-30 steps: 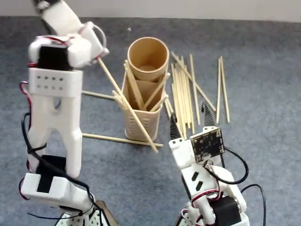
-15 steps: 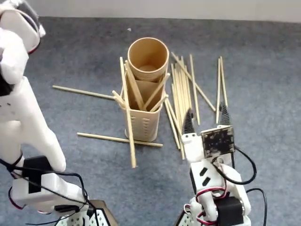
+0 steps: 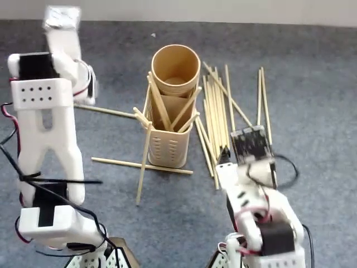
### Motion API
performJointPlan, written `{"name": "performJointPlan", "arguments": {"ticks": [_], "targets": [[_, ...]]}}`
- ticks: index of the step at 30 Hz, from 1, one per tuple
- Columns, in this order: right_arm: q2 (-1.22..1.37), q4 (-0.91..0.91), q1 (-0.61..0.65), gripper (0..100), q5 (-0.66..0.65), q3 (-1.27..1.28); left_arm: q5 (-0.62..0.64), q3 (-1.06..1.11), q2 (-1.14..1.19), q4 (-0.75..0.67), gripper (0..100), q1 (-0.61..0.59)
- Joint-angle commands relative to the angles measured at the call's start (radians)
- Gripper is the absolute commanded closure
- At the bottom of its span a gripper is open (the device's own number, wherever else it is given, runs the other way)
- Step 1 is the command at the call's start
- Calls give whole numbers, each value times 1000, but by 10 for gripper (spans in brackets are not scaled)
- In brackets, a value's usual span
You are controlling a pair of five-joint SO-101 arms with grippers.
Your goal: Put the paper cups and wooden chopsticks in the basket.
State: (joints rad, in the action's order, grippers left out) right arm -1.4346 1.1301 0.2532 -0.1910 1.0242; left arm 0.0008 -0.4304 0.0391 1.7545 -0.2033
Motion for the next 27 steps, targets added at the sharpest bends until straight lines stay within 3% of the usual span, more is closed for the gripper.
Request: {"name": "performJointPlan", "arguments": {"ticks": [1,6,9,13,16,19,23,25,27], "targets": [[168,-45,-15,713,0,-36,-310,154,-16,9,840,4],[174,-85,-10,713,2,12,-658,352,-7,3,841,-7],[163,-128,-10,713,2,62,-830,438,-7,-124,839,-48],[162,-137,-10,713,2,81,-809,510,-12,-295,838,-74],[162,-154,-10,713,2,84,-930,542,-21,-224,842,-50],[163,-156,-10,713,2,84,-895,479,-68,-176,843,-77],[162,-154,-10,713,2,84,-718,421,-36,-568,838,-145],[162,-154,-10,713,2,85,-703,418,50,-741,838,-150],[162,-156,-10,713,2,85,-733,401,156,-818,823,-130]]}}
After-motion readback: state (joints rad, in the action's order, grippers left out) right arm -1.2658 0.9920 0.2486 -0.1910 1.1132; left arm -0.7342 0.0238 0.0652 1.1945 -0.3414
